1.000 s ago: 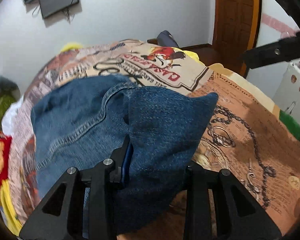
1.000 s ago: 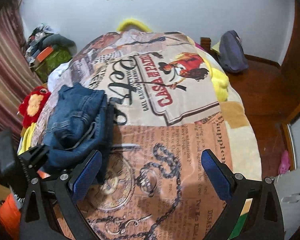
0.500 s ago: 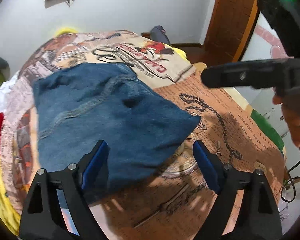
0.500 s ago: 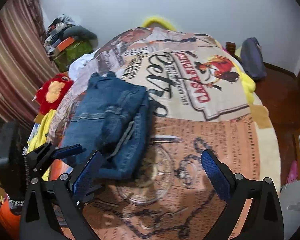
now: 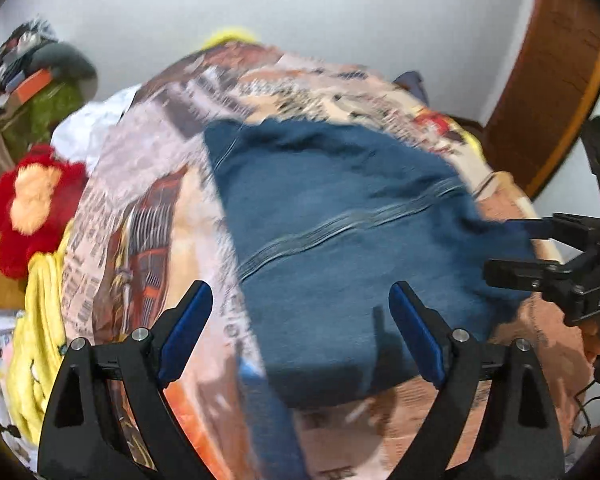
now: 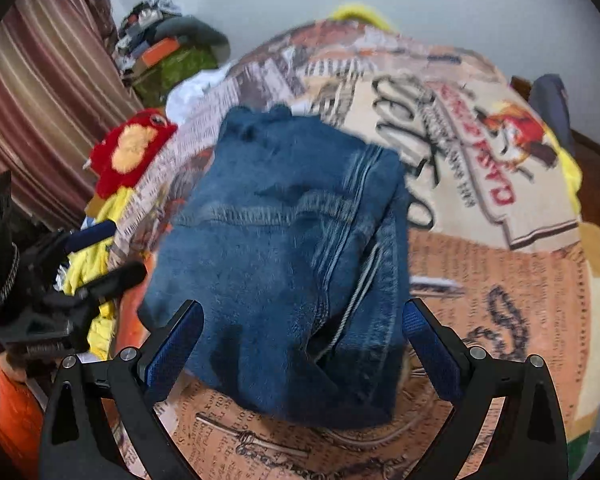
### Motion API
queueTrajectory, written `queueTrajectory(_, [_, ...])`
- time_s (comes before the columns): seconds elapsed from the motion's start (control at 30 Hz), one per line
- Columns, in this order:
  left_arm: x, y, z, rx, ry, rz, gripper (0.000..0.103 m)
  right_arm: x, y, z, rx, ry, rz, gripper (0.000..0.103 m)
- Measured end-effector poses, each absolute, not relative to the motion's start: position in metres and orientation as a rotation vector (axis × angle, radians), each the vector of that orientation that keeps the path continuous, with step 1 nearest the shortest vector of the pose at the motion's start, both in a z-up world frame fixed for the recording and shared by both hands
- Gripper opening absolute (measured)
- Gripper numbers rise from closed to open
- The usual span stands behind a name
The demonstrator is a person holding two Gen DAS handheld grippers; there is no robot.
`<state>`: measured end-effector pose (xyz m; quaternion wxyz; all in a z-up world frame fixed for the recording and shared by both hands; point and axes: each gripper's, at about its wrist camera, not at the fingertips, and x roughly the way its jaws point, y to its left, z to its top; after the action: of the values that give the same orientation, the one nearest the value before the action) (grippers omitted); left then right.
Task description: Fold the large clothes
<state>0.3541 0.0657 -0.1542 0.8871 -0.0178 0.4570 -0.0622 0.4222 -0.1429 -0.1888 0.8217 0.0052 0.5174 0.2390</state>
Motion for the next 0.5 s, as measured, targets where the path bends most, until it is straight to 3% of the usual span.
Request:
queueTrajectory(0.27, [0.349,0.085,-0.199,-0.143,1.021,-0.108,0.098,0.438,-0.172,-0.237,0.081,1.207,0.507,0.099])
queueTrajectory(0.5, [0.335,0.101,-0.200,-0.200,1.026,-0.132,0.100,0.423,-0.199,-0.223,0.036,1.154,0.485,0.100])
